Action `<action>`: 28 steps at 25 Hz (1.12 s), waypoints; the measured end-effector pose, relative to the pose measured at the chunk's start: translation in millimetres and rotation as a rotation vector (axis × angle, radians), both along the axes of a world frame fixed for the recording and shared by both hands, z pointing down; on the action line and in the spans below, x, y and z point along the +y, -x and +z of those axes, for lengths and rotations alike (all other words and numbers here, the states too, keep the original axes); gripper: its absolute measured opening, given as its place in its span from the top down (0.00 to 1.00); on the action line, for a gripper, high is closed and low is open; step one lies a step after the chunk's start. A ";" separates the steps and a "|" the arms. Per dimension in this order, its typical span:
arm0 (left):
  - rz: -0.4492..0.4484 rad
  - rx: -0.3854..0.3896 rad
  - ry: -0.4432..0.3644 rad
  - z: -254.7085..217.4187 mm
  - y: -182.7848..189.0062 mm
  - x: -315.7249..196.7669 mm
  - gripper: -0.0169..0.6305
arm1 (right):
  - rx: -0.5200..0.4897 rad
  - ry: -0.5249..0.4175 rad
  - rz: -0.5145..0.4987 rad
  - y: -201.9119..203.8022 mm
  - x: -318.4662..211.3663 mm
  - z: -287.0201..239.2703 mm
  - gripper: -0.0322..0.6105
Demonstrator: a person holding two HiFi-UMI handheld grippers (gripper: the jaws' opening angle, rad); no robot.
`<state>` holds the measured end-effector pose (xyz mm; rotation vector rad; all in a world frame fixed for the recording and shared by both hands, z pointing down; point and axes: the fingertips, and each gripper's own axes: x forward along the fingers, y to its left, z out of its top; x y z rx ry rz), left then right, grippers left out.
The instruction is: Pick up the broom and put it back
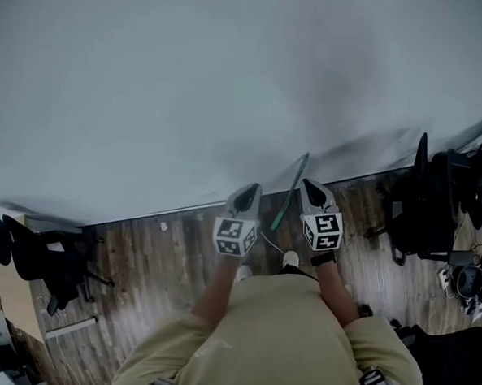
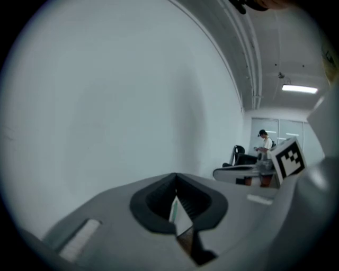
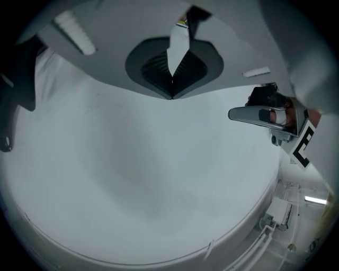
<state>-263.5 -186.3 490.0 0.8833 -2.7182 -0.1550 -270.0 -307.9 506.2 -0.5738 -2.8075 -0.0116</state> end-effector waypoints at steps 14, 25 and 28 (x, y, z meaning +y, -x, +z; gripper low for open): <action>-0.011 -0.303 0.006 -101.7 1.4 -35.4 0.97 | -0.262 0.047 0.037 -13.0 -30.6 -110.4 0.94; 0.008 -0.250 0.007 -77.6 3.2 -102.5 0.97 | -0.222 0.049 0.011 -16.2 -86.9 -92.5 0.94; 0.028 -0.225 0.025 -62.1 -1.3 -122.7 0.97 | -0.205 0.051 0.010 -13.6 -103.8 -81.6 0.94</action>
